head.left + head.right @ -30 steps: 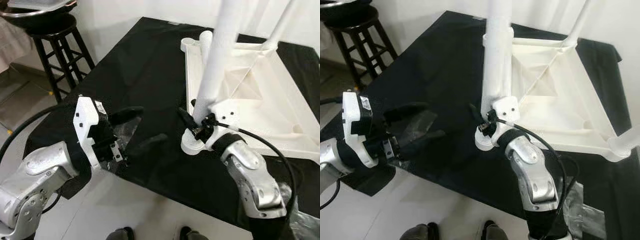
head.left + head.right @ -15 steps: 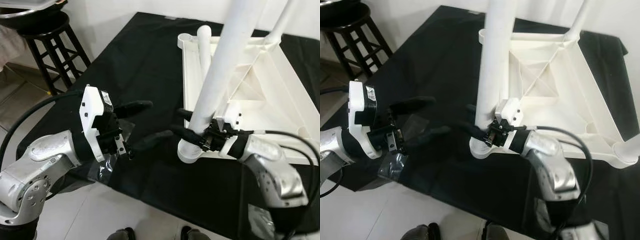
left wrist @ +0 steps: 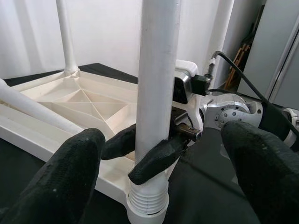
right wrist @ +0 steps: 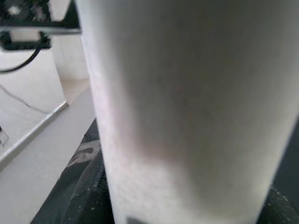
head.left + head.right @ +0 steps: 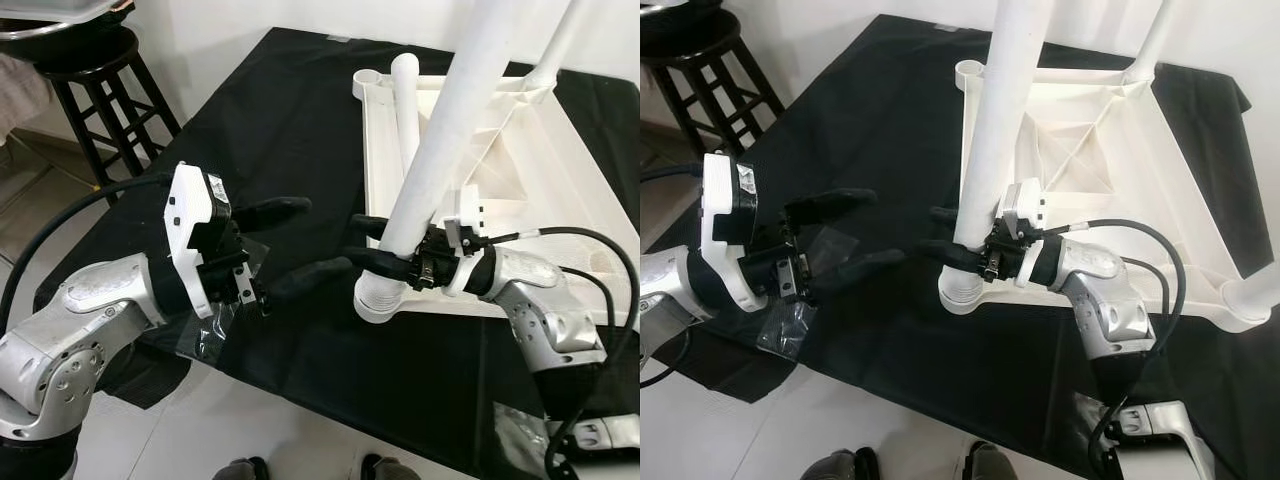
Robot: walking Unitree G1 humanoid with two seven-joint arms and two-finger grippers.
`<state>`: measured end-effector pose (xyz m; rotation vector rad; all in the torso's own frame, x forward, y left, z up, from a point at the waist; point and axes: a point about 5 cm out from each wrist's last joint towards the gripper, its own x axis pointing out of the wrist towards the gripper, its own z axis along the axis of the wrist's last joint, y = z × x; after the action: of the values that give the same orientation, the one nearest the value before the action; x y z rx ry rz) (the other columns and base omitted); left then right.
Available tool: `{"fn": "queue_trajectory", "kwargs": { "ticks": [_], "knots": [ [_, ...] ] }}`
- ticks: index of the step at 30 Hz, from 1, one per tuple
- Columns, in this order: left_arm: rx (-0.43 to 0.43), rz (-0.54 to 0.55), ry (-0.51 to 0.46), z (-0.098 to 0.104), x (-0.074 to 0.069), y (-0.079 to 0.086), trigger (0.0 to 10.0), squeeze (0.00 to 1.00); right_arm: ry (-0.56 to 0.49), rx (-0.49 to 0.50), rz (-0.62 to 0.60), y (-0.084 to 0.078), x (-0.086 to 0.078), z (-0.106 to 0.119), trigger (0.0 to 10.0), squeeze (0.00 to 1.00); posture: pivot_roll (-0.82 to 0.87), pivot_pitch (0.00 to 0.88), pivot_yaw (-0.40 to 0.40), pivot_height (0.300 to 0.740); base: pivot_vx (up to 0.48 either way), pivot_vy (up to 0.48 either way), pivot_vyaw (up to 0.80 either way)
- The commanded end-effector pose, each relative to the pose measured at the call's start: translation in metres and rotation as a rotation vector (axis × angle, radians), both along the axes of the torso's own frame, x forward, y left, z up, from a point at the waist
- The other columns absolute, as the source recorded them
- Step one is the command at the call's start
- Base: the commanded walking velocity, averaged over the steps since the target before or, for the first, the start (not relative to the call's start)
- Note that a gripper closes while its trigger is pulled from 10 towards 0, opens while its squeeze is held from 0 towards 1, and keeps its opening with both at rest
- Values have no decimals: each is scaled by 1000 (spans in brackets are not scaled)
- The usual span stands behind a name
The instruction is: Building children table
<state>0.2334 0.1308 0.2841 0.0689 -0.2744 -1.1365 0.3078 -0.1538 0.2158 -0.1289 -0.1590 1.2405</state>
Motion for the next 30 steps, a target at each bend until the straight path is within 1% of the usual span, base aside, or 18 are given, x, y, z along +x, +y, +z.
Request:
{"fn": "queue_trajectory", "kwargs": {
  "ticks": [1,3,4,6,7,8,11,14,18,20,21,22,23,24,25,26,27,30],
  "knots": [
    [15,-10,-10,4,-2,2,10000,0,116,-105,68,11,-10,-34,10000,0,-2,243,20,740,0,0,0],
    [16,-15,-13,6,-1,2,10000,0,102,-170,96,13,-14,-40,10000,0,-5,248,26,740,0,0,0],
    [16,-15,-13,6,-1,2,10000,0,102,-170,96,13,-14,-40,10000,0,-5,248,26,740,0,0,0],
    [19,-26,-15,7,0,1,10000,0,82,-236,68,12,-8,-45,10000,0,-3,248,26,740,0,0,0],
    [19,-26,-15,7,0,1,10000,0,82,-236,68,12,-8,-45,10000,0,-3,248,26,740,0,0,0],
    [21,-31,-18,8,0,0,10000,0,78,-252,24,10,-2,-46,10000,0,-3,248,25,740,0,0,0],
    [23,-40,-27,11,2,-2,10000,0,89,-203,-111,9,13,-40,10000,0,-5,245,18,740,0,0,0],
    [22,-41,-29,12,2,-2,10000,0,91,-188,-128,9,14,-39,10000,0,-5,245,18,740,0,0,0],
    [22,-63,-47,18,4,-4,10000,0,154,-109,-279,7,12,-46,10000,0,-10,244,19,740,0,0,0],
    [22,-63,-47,18,4,-4,10000,0,154,-109,-279,7,12,-46,10000,0,-10,244,19,740,0,0,0],
    [22,-72,-52,20,4,-5,10000,0,174,-95,-320,7,10,-49,10000,0,-11,244,21,740,0,0,0],
    [22,-72,-52,20,4,-5,10000,0,174,-95,-320,7,10,-49,10000,0,-11,244,21,740,0,0,0],
    [23,-82,-59,22,5,-6,10000,0,185,-99,-373,7,7,-54,10000,0,-12,244,21,740,0,0,0],
    [21,-96,-67,25,6,-7,10000,0,225,-130,-489,4,5,-62,10000,0,-14,241,21,740,0,0,0],
    [26,-123,-81,29,8,-10,10000,0,266,-168,-770,-5,4,-72,10000,0,-19,238,19,740,0,0,0],
    [26,-123,-81,29,8,-10,10000,0,266,-168,-770,-5,4,-72,10000,0,-19,238,19,740,0,0,0],
    [29,-132,-84,30,9,-11,10000,0,287,-168,-866,-9,2,-74,10000,0,-21,236,18,740,0,0,0],
    [42,-149,-93,32,10,-12,10000,0,290,-174,-841,2,-8,-74,10000,0,-24,231,20,740,0,0,0]
  ]
}}
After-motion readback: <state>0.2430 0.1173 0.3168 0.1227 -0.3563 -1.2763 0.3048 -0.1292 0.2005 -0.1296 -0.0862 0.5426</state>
